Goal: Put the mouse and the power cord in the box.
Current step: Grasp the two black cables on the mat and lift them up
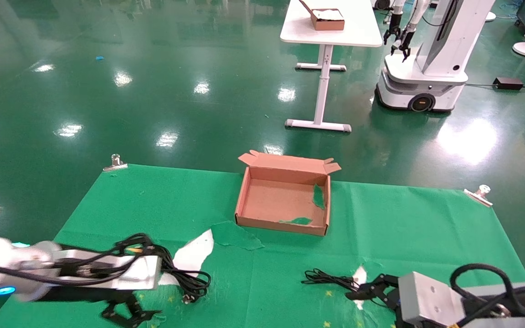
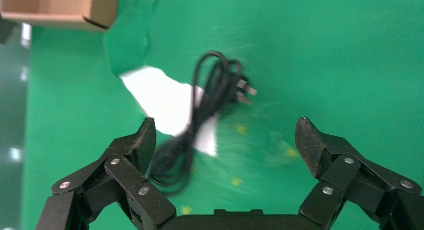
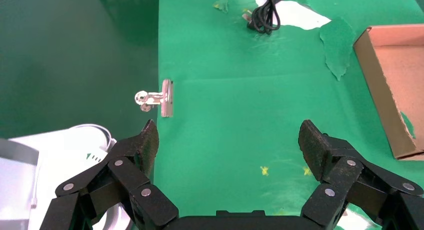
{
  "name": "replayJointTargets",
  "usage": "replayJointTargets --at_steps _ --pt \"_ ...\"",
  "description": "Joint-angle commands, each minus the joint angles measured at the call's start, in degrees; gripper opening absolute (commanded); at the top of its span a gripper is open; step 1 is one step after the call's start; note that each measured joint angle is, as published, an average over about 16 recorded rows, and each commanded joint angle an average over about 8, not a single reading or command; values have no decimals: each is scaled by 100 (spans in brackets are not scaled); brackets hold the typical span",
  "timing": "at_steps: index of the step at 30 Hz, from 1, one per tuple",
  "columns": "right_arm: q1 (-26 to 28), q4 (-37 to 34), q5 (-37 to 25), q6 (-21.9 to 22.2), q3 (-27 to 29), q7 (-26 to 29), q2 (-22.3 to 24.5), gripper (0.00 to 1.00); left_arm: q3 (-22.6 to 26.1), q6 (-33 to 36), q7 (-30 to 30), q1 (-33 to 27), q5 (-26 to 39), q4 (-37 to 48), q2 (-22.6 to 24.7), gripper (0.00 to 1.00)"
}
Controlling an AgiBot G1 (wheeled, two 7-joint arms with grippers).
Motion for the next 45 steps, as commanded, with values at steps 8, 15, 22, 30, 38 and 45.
replayJointTargets --at_steps 8,15,22,30,38,45 --pt "-93 44 85 58 78 19 178 100 436 -876 170 28 1278 647 830 100" --pt "-153 44 131 85 114 9 271 100 622 -1456 520 -22 1774 1428 1295 100" --pt "-169 30 142 90 114 11 286 100 723 -1848 739 -80 2084 1902 1544 100" --pt "-164 29 115 81 91 45 294 100 771 -2098 871 -62 2211 2226 1674 100" --pt "-99 46 -253 84 -63 64 231 100 792 -2334 888 -90 2358 2566 1796 100" --pt "427 -70 -1808 230 -612 148 -333 100 785 -2362 991 -142 2305 2733 1846 100"
